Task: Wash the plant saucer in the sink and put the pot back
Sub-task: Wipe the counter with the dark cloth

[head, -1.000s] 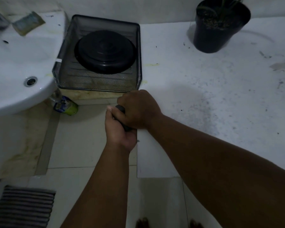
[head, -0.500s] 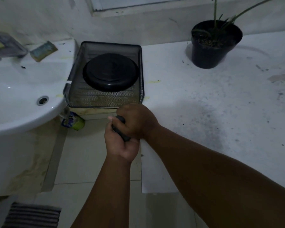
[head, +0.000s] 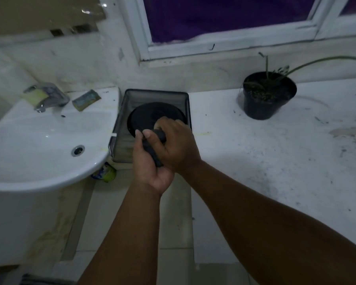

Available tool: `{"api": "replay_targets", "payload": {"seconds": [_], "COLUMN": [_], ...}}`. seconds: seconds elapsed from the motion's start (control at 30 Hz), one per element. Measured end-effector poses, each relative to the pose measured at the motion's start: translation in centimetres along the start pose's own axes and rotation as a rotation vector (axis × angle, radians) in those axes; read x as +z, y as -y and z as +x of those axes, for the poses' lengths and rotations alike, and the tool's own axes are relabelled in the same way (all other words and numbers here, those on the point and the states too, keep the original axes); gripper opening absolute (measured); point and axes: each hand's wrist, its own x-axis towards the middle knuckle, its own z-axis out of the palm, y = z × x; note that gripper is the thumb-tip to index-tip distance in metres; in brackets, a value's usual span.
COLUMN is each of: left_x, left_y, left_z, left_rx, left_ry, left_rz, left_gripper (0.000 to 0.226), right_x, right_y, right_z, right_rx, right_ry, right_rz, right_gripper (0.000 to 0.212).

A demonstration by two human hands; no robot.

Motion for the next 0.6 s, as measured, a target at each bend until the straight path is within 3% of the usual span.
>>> {"api": "replay_targets", "payload": {"seconds": [0.1,0.3,0.6], "left_x": [2.5,8.5,14.8], "left_y": [-1.2,-2.3,-2.8], "left_z": [-0.3,-1.7,-3.2], "left_rx": [-0.029,0.006,-0.049], "left_ry": [0.016,0.062,0.108], "left_rz": [0.036,0.174,0.128], "left_gripper": [0.078,0.068,0.057], "right_x": [-1.8,-5.4,-10.4], "right_y": [1.8,5.0,7.6], "right_z": [1.5,4.5,8.1], "right_rx": [0.077,0.254,0.263], "right_ry": [-0.065,-0.152,-0.262], "right_rz": [0.03,-0.012,-0.083], "right_gripper": [0.043,0.049,0.041]}}
